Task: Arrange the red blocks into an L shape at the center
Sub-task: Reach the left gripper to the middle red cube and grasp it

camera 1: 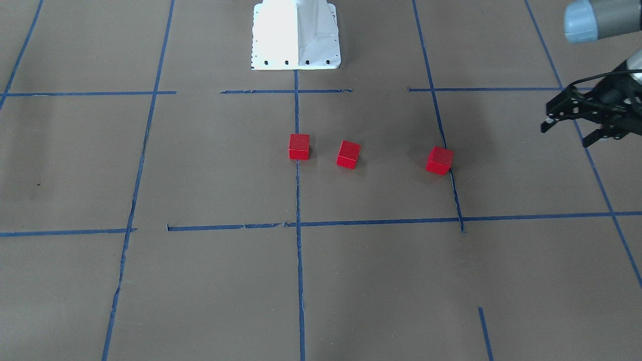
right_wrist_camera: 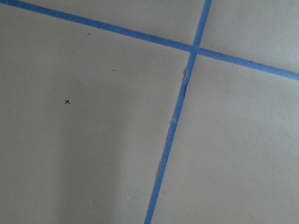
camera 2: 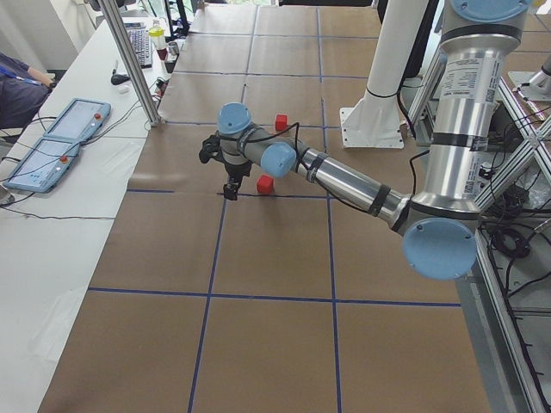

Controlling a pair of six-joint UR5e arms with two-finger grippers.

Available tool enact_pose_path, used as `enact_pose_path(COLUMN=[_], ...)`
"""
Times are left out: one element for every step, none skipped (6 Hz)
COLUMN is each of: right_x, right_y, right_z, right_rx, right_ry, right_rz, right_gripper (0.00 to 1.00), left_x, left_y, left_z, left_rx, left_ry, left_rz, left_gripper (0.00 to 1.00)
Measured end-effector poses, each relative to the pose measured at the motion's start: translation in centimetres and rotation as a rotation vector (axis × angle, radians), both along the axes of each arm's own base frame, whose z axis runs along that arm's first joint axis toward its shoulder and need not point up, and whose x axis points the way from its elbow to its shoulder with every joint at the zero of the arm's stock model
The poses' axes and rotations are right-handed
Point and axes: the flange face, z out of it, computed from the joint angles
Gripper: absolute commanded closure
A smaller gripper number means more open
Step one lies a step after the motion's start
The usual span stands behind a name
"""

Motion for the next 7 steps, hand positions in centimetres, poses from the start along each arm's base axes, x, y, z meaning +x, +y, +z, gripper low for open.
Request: enact_pose_path(right_x=[0.3,0.4,0.4,0.4,0.4,0.4,0.4], right_y=[0.8,1.0,1.0,1.0,1.0,1.0,1.0], right_z=[0.5,0.6,0.6,0.6,0.6,0.6,0.6], right_rx=[-0.019,-0.026,-0.027,-0.027,-0.028,-0.028,-0.029], right_ry=[0.000,0.000,0.000,0.000,0.001,0.001,0.001], right_rz=[0.015,0.021,0.023,0.024,0.025,0.025,0.025], right_gripper=[0.00,0.00,0.00,0.00,0.00,0.00,0.00], left_x=[6.1,11.8,18.0,23.7,27.8,30.8,33.1], left_y=[0.6,1.5,2.8,4.0,5.1,5.8,6.0], left_z=[-4.2,-7.8,-10.5,-12.5,-13.7,-14.3,-14.6], left_rx=[-0.037,-0.071,-0.107,-0.132,-0.139,-0.143,-0.154], left_ry=[0.020,0.013,-0.002,-0.017,-0.031,-0.045,-0.058], left_rz=[-0.005,-0.048,-0.097,-0.137,-0.160,-0.168,-0.167], left_gripper=[0.00,0.00,0.00,0.00,0.00,0.00,0.00])
